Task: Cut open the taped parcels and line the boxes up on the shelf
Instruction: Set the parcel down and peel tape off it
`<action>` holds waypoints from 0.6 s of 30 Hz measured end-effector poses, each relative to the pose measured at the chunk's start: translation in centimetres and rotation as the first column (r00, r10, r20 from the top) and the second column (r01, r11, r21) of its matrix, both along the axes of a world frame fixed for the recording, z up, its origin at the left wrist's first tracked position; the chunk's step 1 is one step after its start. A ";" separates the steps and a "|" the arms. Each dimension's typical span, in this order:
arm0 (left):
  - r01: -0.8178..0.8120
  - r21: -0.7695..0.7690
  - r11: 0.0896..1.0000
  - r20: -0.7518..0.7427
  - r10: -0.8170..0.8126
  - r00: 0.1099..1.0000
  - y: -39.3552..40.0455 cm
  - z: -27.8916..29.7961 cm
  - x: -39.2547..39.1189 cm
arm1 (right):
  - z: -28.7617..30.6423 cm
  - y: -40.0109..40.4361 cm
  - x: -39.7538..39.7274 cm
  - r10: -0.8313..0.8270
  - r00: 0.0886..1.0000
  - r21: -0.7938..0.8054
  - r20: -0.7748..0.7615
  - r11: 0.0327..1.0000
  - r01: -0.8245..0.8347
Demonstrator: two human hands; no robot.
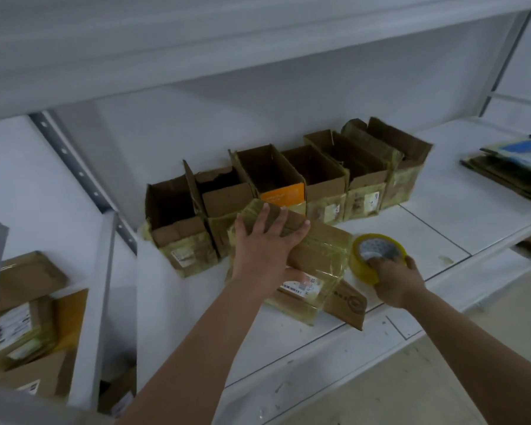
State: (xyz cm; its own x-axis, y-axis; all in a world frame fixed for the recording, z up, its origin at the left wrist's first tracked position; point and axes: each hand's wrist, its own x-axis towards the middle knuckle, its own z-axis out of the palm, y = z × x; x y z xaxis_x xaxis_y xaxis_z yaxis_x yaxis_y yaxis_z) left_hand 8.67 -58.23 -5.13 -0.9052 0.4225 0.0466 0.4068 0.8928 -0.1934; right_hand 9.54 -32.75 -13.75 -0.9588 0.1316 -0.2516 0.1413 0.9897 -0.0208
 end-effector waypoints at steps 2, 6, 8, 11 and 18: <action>0.000 -0.008 1.000 0.005 0.000 1.000 0.0 -0.1 -0.2 | 0.1 0.1 0.1 0.006 0.998 0.051 -0.060 0.999 -0.003; 0.005 -0.025 1.000 0.009 -0.005 1.000 0.1 -0.3 -0.6 | 1.0 1.3 -0.1 -0.020 0.995 0.025 -0.101 0.999 0.023; 0.009 -0.027 1.000 0.016 -0.008 1.000 0.5 -0.3 -0.8 | 2.4 2.2 -0.3 -0.136 0.983 -0.160 -0.123 0.980 0.115; -0.038 -0.026 0.999 0.080 0.040 0.996 0.8 0.1 -1.1 | 5.3 2.9 -0.5 -0.287 0.944 -0.489 -0.164 0.855 0.175; -0.090 0.042 0.995 0.092 0.086 0.992 0.3 -1.1 1.1 | 13.4 -0.1 0.8 -0.486 0.834 -0.916 -0.260 0.399 -0.053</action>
State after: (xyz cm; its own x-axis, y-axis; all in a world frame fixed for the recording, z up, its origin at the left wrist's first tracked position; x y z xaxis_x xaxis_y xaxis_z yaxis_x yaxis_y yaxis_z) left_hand 9.79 -57.89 -6.25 -0.9400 0.3406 -0.0191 0.3404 0.9329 -0.1179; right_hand 10.33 -32.89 -0.31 -0.9450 0.3230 0.0516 0.0540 0.3098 -0.9493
